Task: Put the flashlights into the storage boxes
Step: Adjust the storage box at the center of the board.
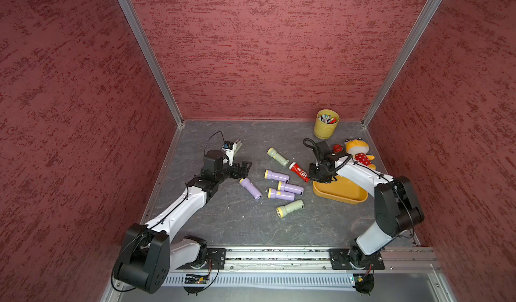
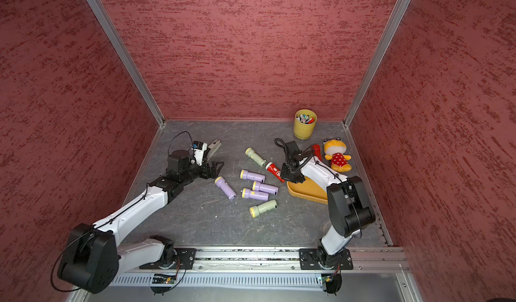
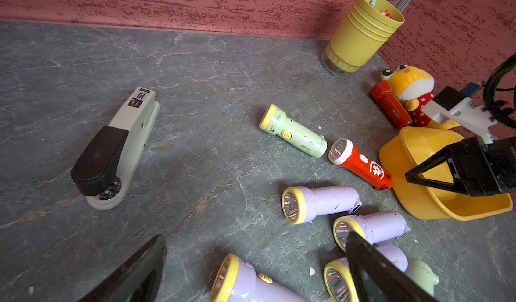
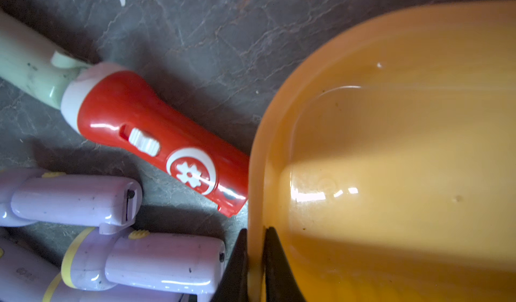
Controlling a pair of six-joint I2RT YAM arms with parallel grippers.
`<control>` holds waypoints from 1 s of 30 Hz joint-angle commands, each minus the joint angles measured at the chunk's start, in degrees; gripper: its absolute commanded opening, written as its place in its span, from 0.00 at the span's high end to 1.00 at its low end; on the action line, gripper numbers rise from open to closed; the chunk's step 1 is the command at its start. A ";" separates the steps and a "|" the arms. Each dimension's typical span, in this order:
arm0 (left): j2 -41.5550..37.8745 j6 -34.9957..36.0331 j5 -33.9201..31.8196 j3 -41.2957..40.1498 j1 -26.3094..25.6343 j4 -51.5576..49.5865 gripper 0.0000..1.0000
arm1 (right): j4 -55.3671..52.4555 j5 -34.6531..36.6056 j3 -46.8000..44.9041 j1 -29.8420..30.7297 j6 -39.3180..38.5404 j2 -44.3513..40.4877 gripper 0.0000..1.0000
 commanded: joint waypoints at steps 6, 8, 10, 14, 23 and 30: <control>-1.10 1.22 1.54 -0.37 0.43 0.43 0.00 | -0.65 -3.16 -4.15 4.65 -3.40 -4.67 0.90; -1.02 1.33 3.57 -0.42 0.36 1.22 0.00 | -0.89 -3.54 -4.39 5.69 -4.36 -4.68 0.90; -0.96 1.38 5.56 -0.38 0.32 1.55 0.00 | -1.66 -4.09 -3.85 6.68 -5.51 -4.59 0.88; -0.92 1.38 6.09 -0.38 0.25 1.55 0.00 | -4.58 -3.41 -1.06 6.98 -7.31 -5.35 0.63; -0.22 2.03 9.51 0.77 -0.43 1.64 0.00 | -9.30 2.79 13.04 -5.19 -14.94 -3.71 0.52; 0.13 4.21 12.08 2.50 -3.32 0.26 0.00 | -7.88 6.12 22.45 -19.27 -27.62 7.64 0.48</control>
